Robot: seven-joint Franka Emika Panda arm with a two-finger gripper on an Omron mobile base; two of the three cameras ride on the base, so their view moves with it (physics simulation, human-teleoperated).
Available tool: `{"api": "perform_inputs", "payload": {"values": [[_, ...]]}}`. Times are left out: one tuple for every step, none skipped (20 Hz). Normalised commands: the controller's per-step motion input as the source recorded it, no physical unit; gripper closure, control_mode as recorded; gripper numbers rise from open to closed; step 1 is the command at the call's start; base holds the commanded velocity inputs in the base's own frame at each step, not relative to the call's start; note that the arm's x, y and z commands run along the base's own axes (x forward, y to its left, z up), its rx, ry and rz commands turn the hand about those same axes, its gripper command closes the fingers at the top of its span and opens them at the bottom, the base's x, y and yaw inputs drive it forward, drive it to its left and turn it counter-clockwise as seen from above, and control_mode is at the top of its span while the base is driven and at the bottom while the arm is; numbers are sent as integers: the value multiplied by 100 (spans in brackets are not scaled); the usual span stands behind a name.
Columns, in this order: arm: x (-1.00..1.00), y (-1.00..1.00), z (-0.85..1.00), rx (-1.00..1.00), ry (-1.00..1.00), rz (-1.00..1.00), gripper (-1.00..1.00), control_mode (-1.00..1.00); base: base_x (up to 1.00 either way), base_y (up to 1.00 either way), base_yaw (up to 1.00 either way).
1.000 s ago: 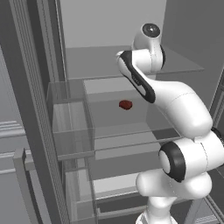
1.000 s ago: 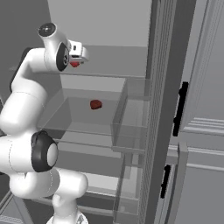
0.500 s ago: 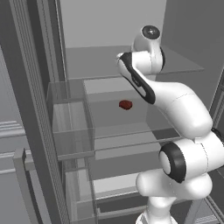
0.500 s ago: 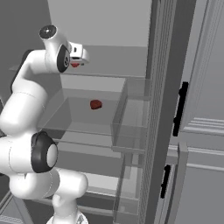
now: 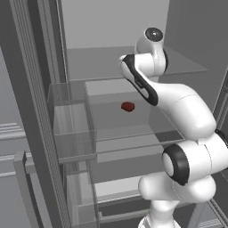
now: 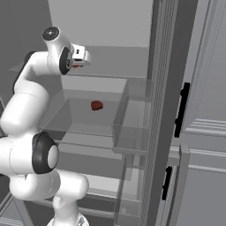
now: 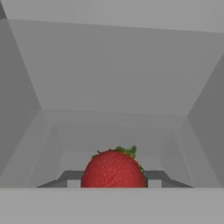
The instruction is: Take the strawberry from the fridge and place it on top of the pancake, located on the dining counter.
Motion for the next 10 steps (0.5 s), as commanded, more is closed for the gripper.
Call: {"api": "perform_inputs", "payload": {"values": [[7, -10, -7, 1, 0, 0, 100, -100, 0, 0, 0], [0, -9, -4, 1, 0, 0, 100, -100, 0, 0, 0], [0, -7, 0, 1, -3, 0, 100, -100, 0, 0, 0], [-11, -9, 0, 2, -3, 0, 100, -100, 0, 0, 0], [-41, -7, 0, 3, -3, 0, 100, -100, 0, 0, 0], [-64, -4, 0, 3, -1, 0, 100, -100, 0, 0, 0], [-84, 0, 0, 4, -2, 0, 100, -100, 0, 0, 0], [-96, 0, 0, 4, -4, 0, 100, -100, 0, 0, 0], [-100, 0, 0, 3, -9, 1, 100, -100, 0, 0, 0], [-100, 0, 0, 5, -13, 0, 100, -100, 0, 0, 0]]}}
